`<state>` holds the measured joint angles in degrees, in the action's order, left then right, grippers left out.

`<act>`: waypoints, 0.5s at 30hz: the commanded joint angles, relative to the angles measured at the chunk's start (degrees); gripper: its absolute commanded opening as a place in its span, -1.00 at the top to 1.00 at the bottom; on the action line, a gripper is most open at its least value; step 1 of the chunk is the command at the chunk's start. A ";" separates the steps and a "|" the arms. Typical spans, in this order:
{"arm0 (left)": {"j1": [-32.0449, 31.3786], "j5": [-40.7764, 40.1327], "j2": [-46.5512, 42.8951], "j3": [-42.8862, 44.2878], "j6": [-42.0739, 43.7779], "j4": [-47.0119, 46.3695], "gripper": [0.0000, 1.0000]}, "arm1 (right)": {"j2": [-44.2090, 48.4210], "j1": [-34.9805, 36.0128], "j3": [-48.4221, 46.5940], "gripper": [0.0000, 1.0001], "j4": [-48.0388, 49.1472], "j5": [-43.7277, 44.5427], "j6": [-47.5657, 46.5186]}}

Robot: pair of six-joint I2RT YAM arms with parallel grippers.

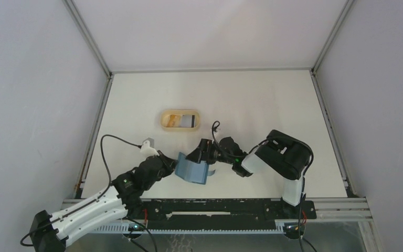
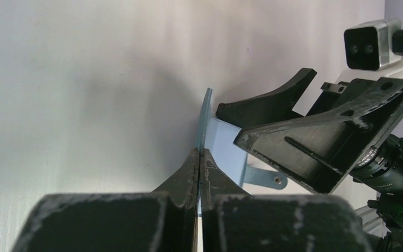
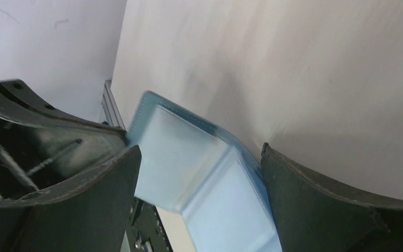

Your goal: Take the credit cards out of the card holder

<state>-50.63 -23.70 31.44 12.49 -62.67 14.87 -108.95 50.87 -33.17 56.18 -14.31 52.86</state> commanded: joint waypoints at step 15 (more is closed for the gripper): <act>-10.67 -16.59 20.94 22.17 6.32 15.95 1.00 | 23.51 -0.37 7.28 -0.96 -19.88 5.17 -10.09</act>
<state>-58.87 -34.11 47.37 29.56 -56.82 27.66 -88.66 51.35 -27.59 38.04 -11.14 44.75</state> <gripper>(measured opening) 0.005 0.973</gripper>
